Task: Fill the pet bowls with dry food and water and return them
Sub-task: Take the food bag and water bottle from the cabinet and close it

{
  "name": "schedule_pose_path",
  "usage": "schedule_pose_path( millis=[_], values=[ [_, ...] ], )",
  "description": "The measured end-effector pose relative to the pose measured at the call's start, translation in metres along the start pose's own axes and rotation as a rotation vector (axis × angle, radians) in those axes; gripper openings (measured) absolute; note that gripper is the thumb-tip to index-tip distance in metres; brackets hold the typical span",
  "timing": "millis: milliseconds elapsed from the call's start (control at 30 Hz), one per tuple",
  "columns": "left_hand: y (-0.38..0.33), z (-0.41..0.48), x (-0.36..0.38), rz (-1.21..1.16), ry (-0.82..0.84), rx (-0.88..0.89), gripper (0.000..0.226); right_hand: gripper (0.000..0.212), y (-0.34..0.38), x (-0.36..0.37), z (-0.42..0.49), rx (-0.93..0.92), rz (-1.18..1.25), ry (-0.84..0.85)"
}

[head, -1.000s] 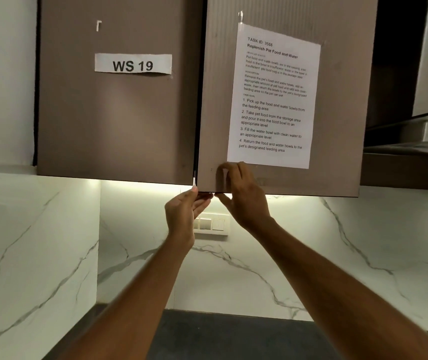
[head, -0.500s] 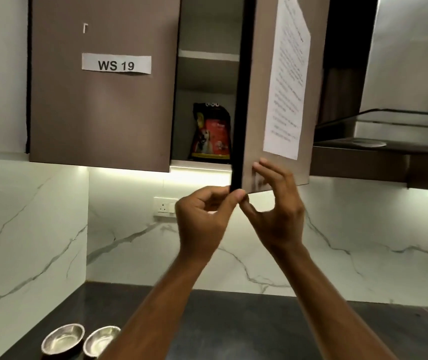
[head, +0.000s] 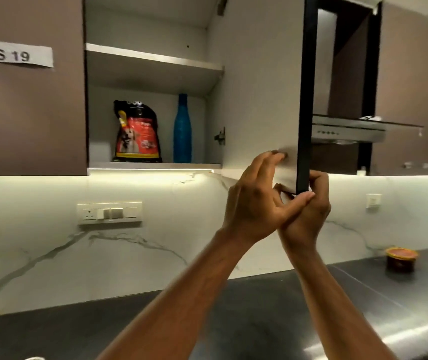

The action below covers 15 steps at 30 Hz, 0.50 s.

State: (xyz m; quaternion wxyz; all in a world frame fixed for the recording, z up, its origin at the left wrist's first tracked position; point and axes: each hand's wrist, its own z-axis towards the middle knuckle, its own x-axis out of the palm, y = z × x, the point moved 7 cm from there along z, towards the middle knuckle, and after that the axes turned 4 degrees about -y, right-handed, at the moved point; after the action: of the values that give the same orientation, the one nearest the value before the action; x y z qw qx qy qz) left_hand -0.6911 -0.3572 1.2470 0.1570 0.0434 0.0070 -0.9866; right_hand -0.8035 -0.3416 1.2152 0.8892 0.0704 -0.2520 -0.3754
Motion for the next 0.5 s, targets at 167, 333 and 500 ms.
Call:
schedule_pose_path(
  millis=[167, 333, 500],
  values=[
    [-0.008, 0.006, 0.037, -0.08, 0.024, -0.046, 0.079, 0.013, -0.017, -0.023, 0.013, 0.175, 0.102, -0.032],
    [0.001, -0.003, 0.049, -0.174, -0.005, -0.083, 0.073, 0.032, -0.014, -0.029, 0.004, 0.134, -0.062, 0.013],
    [0.031, -0.029, 0.046, -0.253, 0.02, -0.168, 0.055, 0.039, -0.043, -0.019, -0.04, 0.473, 0.098, 0.019]
  ],
)
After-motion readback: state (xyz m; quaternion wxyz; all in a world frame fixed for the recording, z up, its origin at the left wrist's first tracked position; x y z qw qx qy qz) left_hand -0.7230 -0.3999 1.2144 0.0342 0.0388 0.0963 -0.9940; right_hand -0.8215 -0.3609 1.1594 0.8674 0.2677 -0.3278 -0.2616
